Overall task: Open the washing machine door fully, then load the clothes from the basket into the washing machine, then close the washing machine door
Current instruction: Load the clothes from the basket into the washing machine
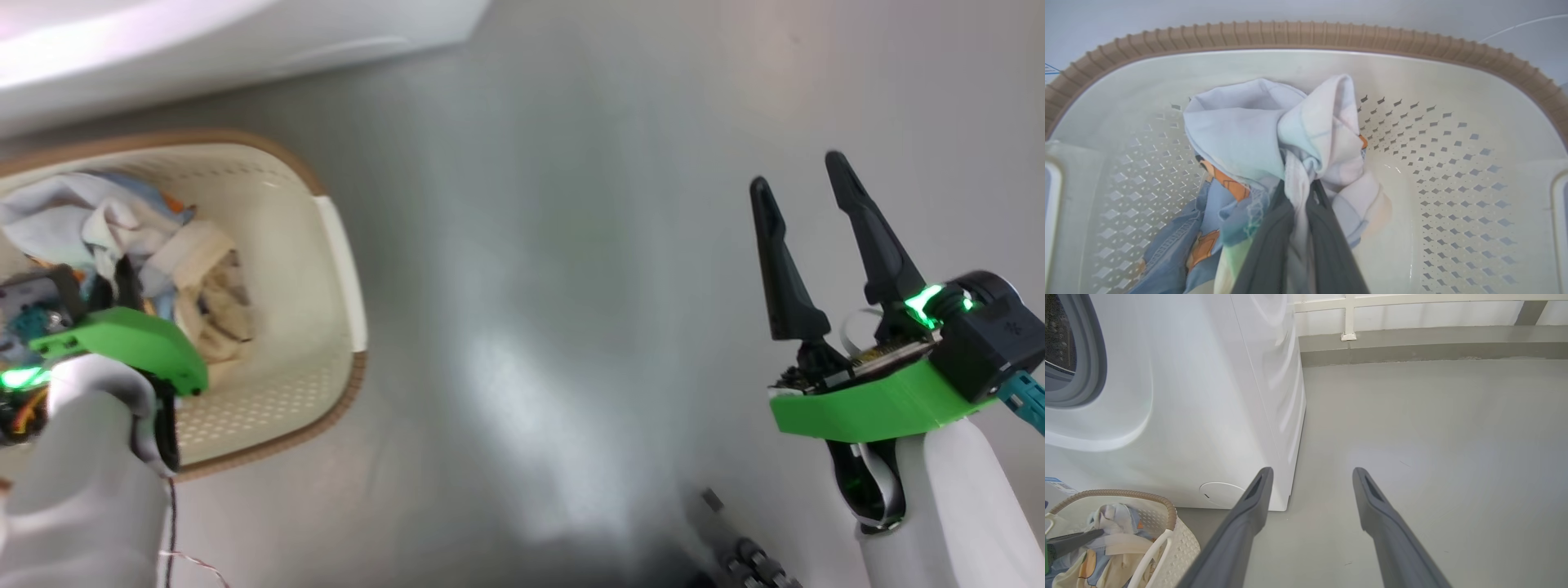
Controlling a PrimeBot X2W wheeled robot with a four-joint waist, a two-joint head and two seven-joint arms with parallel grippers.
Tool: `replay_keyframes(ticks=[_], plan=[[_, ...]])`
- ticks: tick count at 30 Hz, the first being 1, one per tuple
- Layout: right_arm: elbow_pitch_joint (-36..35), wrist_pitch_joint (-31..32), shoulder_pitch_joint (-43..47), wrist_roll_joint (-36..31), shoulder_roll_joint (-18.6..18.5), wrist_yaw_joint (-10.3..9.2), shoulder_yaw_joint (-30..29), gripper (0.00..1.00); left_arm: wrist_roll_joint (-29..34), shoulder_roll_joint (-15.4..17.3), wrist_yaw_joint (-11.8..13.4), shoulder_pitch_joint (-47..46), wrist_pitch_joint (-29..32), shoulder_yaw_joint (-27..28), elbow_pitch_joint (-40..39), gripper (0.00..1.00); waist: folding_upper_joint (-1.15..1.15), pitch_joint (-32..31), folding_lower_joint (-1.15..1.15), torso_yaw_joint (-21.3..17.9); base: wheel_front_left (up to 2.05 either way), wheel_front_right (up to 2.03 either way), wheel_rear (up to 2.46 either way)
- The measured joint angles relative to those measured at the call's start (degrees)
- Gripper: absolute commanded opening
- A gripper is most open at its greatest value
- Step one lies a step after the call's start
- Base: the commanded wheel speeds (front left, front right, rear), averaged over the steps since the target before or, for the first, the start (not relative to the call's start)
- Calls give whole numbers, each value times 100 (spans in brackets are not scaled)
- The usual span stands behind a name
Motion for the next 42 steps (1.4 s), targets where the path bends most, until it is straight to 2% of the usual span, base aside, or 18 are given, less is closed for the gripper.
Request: replay_keyframes(ticks=[11, 27, 33, 42], plan=[[210, 0, 492, -163, -138, 0, -153, 100, 446, -296, 190, 1433, -16, 459, -1951, 0, 0, -937, 0, 518, 0, 0, 0], [559, 0, 1293, -203, -155, 0, -171, 100, 1159, -512, 80, 3338, -16, 665, -4050, 0, 0, -2482, 0, 1013, 0, 0, 0], [582, 10, 1598, -214, -110, 0, -165, 100, 1269, -494, 38, 3841, -16, 604, -4565, 0, 0, -3050, 0, 1134, 0, 0, 0], [486, 166, 2020, -250, -41, 0, -145, 100, 1374, -290, 42, 4502, 121, 525, -5288, 0, 0, -3803, 0, 1245, 0, 0, 0]])
